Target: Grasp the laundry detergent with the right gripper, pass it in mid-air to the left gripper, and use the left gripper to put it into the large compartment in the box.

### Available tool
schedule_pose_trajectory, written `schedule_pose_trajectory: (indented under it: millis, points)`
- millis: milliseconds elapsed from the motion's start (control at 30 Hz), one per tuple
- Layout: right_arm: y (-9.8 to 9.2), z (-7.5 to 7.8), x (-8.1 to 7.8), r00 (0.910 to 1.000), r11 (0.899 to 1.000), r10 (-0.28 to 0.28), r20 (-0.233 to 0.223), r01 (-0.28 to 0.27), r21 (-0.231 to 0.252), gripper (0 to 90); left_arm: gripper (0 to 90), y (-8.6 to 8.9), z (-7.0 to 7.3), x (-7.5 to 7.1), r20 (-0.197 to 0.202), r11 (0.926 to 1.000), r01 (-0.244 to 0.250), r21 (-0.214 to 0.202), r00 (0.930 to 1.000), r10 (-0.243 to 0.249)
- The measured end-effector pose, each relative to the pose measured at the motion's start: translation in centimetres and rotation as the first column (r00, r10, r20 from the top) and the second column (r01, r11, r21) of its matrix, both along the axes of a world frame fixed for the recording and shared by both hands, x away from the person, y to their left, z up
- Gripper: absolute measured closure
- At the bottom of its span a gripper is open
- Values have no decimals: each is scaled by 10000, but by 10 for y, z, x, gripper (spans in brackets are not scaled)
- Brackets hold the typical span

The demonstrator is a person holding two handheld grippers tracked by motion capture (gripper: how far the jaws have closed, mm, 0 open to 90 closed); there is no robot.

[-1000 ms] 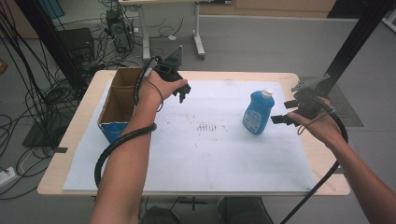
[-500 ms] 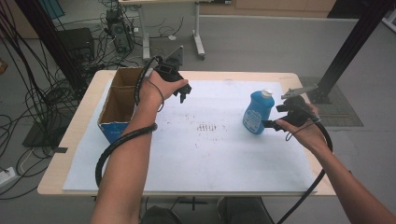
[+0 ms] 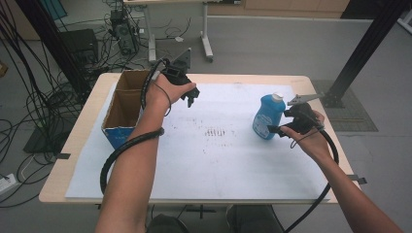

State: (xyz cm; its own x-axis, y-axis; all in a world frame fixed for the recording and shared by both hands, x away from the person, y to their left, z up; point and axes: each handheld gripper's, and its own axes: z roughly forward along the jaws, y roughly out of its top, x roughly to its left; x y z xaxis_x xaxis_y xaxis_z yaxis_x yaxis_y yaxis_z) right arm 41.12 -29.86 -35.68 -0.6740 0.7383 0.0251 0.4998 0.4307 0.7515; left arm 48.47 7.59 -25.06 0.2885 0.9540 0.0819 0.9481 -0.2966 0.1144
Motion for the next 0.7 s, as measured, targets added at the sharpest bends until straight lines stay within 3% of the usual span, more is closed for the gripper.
schedule_pose_trajectory:
  millis: [700]
  points:
    - [8,-17,4,9959,9993,-242,873,217,296,22,52,-2,-1,0,-43,10000,-24,53,10000,24]
